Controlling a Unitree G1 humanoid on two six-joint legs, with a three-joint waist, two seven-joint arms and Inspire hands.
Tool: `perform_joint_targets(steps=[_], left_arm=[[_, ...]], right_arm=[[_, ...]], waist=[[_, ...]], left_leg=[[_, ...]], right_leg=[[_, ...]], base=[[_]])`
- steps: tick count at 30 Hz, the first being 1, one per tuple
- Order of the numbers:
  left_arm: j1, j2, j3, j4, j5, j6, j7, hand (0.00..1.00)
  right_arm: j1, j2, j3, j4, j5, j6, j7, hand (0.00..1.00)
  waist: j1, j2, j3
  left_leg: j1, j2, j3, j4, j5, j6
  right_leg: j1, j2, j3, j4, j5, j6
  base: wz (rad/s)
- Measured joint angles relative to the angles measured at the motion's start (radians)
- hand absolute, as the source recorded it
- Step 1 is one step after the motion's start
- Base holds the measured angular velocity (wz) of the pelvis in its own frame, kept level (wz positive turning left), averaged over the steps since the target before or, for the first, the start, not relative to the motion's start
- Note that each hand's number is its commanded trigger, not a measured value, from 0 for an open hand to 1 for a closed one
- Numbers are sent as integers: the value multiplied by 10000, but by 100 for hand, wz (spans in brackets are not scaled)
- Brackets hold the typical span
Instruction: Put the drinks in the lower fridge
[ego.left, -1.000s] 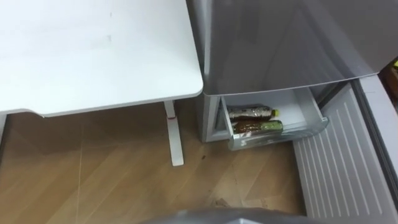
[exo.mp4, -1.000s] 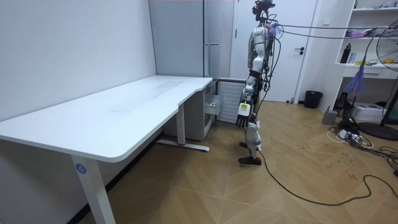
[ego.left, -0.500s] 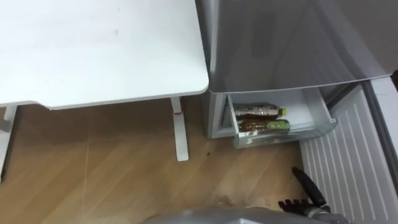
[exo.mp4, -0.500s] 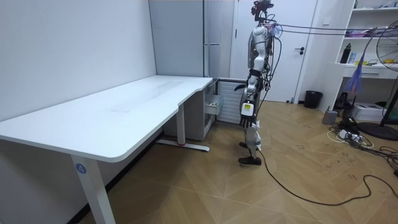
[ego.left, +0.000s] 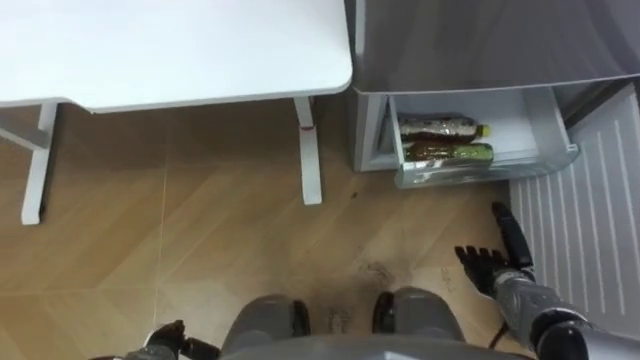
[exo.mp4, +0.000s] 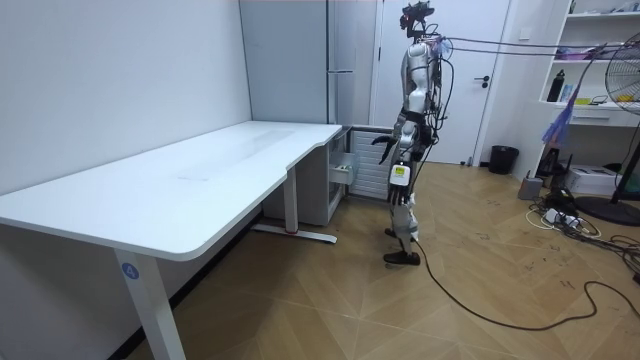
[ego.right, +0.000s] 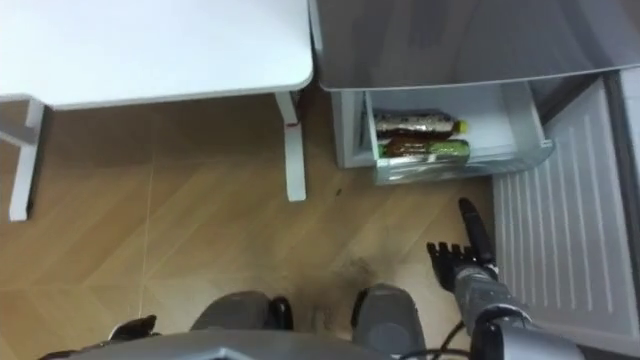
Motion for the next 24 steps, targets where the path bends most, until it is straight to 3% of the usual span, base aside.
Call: perform_joint_targets(steps=[5, 8, 16, 19, 24], left_arm=[[-261, 95, -54, 457, -614, -121, 37, 0], [-400, 155, -63, 463, -692, -129, 67, 0], [-545, 486, -469, 395, -1087, -121, 302, 0], [-551, 484, -539, 122, -1149, -89, 319, 0], [-573, 663, -714, -404, -1498, -124, 499, 0]], right_arm=[[-553, -310, -21, 379, 296, -206, 299, 0], [-772, -610, -26, 461, 346, -203, 325, 0], [-1193, -1441, 128, 461, 340, -185, 304, 0], [-1337, -1781, 161, 431, 324, -183, 300, 0], [-2152, -2318, 456, 360, 162, -183, 267, 0]], waist=[[241, 52, 11], [472, 59, -5], [883, 41, -14], [1054, 10, -23], [1058, -183, 3]], left_leg=[[-2068, -6, -161, 2335, -882, 128], [-3229, -26, -203, 3338, -1068, 255], [-5440, -58, -194, 4915, -1204, 433], [-6230, -71, -160, 5317, -1216, 456], [-7320, -222, -178, 5877, -1200, 433]], right_leg=[[-1932, -340, 156, 2256, -687, 46], [-3056, -490, 277, 3158, -769, 49], [-5232, -734, 567, 4703, -889, 43], [-5983, -832, 582, 5103, -910, 4], [-7079, -1011, 658, 5766, -1003, -79]], base=[[4], [3], [4], [8], [11]])
